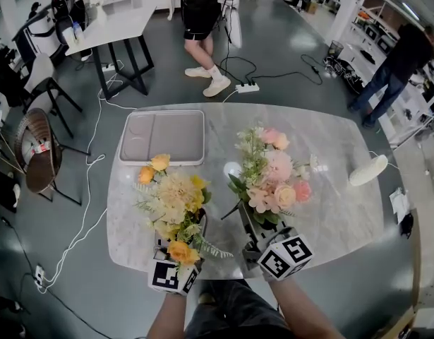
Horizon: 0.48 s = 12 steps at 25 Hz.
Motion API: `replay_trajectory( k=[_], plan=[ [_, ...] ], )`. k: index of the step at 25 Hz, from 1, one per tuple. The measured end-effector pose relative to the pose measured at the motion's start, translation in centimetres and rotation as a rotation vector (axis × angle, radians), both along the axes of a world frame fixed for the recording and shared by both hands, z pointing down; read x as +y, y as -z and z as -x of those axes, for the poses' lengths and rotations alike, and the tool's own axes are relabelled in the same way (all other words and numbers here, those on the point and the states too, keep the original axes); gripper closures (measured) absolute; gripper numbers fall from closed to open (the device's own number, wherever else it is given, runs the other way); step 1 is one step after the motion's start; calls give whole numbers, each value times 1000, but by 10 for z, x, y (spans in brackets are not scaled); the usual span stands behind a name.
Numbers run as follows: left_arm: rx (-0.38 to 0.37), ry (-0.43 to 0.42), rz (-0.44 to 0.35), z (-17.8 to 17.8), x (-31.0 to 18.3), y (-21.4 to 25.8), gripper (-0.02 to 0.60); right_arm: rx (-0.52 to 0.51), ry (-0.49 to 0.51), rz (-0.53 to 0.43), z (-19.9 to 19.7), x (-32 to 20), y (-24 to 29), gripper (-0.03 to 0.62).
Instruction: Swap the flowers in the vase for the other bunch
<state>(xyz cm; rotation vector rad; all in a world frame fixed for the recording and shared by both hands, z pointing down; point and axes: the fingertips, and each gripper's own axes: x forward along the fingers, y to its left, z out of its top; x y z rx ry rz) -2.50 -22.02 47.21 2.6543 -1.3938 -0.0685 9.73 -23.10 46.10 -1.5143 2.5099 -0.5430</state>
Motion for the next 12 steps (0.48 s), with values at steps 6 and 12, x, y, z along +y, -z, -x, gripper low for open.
replay_trajectory(
  k=[6, 12],
  plan=[
    [-5, -6, 7, -2, 2, -2, 374, -2, 8, -2, 0, 1, 1, 510],
    [-1, -9, 25, 0, 5, -5, 368, 1, 13, 0, 2, 1, 3, 510]
  ],
)
